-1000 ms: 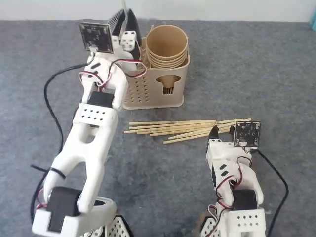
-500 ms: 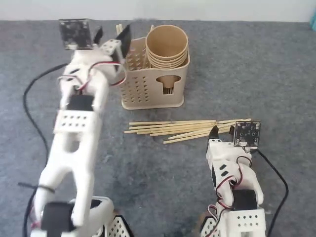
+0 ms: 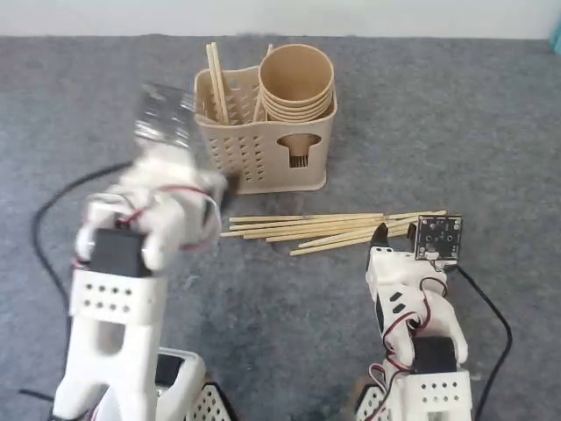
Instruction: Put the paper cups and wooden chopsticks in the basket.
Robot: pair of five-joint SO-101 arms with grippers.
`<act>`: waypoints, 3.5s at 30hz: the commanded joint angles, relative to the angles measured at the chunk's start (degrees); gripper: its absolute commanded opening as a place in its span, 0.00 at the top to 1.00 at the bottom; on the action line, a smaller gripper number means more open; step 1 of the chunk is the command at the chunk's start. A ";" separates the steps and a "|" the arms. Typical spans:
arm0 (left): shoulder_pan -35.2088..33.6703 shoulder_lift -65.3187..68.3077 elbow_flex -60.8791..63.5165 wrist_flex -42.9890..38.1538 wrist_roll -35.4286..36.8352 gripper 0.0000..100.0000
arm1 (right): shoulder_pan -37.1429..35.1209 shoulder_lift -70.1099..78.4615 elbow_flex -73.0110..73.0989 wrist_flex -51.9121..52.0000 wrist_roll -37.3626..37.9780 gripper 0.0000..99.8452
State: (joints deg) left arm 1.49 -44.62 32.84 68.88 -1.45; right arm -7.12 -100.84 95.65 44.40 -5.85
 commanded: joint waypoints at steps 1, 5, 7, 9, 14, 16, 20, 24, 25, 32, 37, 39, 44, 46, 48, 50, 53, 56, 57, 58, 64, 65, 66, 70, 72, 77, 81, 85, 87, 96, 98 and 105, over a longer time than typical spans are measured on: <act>10.64 -2.46 7.08 3.34 -8.53 0.75 | 1.19 -0.31 0.97 0.13 0.44 0.82; 16.44 -2.37 15.52 -5.71 -4.84 0.75 | 6.55 -0.48 -0.35 0.13 0.18 0.82; 18.11 -2.37 18.15 -10.02 -3.69 0.75 | 12.26 -0.40 -1.93 0.13 -1.32 0.82; 20.84 -2.37 19.30 -11.96 -3.96 0.75 | 16.22 -0.40 -2.73 0.13 -5.10 0.82; 27.34 0.62 18.24 -14.95 -3.96 0.75 | 20.88 -0.22 -3.08 -0.13 -5.80 0.82; 29.19 5.54 15.96 -14.95 -3.96 0.75 | 23.34 -0.31 -3.08 -0.22 -5.89 0.82; 30.86 18.99 8.13 -15.03 -3.96 0.75 | 27.30 -0.40 -3.16 0.13 -5.98 0.82; 32.26 32.88 -1.54 -14.95 -7.56 0.75 | 28.35 -0.40 -3.16 0.13 -5.98 0.82; 32.70 36.22 -3.74 -14.95 -9.32 0.75 | 28.18 -0.40 -3.16 0.13 -5.98 0.82; 32.88 57.49 -19.56 -17.41 -11.69 0.79 | 27.82 -0.40 -2.90 -0.13 -5.98 0.82; 33.32 67.43 -27.47 -19.34 -11.69 0.88 | 27.38 -0.40 -2.81 -0.31 -6.07 0.82; 33.23 69.63 -29.41 -19.34 -11.69 0.87 | 26.33 -0.40 -2.81 -0.04 -6.07 0.82; 33.05 71.47 -30.81 -19.25 -11.69 0.87 | 25.71 -0.40 -2.81 0.04 -5.98 0.82; 33.41 71.47 -30.73 -18.02 -11.78 0.87 | 25.71 -0.40 -2.81 -0.04 -5.98 0.82; 33.85 71.47 -30.73 -16.44 -12.22 0.87 | 25.71 -0.40 -2.81 -0.13 -5.98 0.82; 34.73 71.47 -30.73 -14.59 -14.59 0.90 | 25.71 -0.40 -2.81 -0.22 -5.98 0.82; 36.75 71.56 -30.73 -12.31 -18.11 0.99 | 25.71 -0.40 -2.73 -0.22 -5.98 0.82; 38.51 71.47 -30.64 -9.14 -18.11 0.99 | 25.71 -0.40 -2.73 -0.31 -5.98 0.82; 39.03 71.47 -30.73 -8.44 -17.76 0.99 | 25.71 -0.40 -2.64 -0.31 -5.98 0.82; 39.30 71.30 -30.81 -7.91 -17.32 0.99 | 25.71 -0.40 -2.64 -0.31 -5.98 0.82; 37.45 64.79 -30.37 -7.30 -13.54 0.99 | 25.71 -0.40 -2.64 -0.31 -5.98 0.82; 36.75 63.21 -30.11 -6.77 -12.75 0.99 | 25.71 -0.40 -2.64 -0.31 -5.98 0.82; 36.13 61.45 -29.76 -6.24 -12.31 0.99 | 25.71 -0.40 -2.64 -0.31 -5.98 0.82; 34.29 53.27 -25.27 -6.07 -11.78 0.99 | 25.63 -0.40 -2.64 -0.22 -5.98 0.82; 34.20 47.91 -21.58 -6.24 -11.78 0.99 | 25.63 -0.40 -2.64 -0.22 -5.98 0.82; 34.37 31.21 -10.95 -6.24 -11.78 0.99 | 23.69 0.13 -2.64 0.13 -5.54 0.82; 32.53 14.86 -0.66 -7.82 -11.78 0.99 | 20.44 0.13 -3.08 2.95 -3.16 0.82; 25.41 -3.34 11.74 -13.98 -11.69 0.99 | 14.99 0.13 -4.13 7.25 0.26 0.82; 21.19 -12.57 18.24 -16.26 -11.60 0.99 | 9.98 0.13 -5.63 10.95 3.69 0.82; 2.37 -47.91 41.80 -15.56 -4.31 0.99 | -12.62 0.22 -7.21 15.87 17.05 0.82; -2.46 -54.07 46.90 -15.74 -2.99 0.99 | -16.31 0.31 -6.86 15.96 21.45 0.82; -17.49 -58.11 53.67 -22.42 7.91 0.99 | -20.09 12.26 -12.57 15.43 30.07 0.82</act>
State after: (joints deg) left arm -8.53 -103.08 86.37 52.88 -0.57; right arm -26.46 -95.38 89.49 60.04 20.97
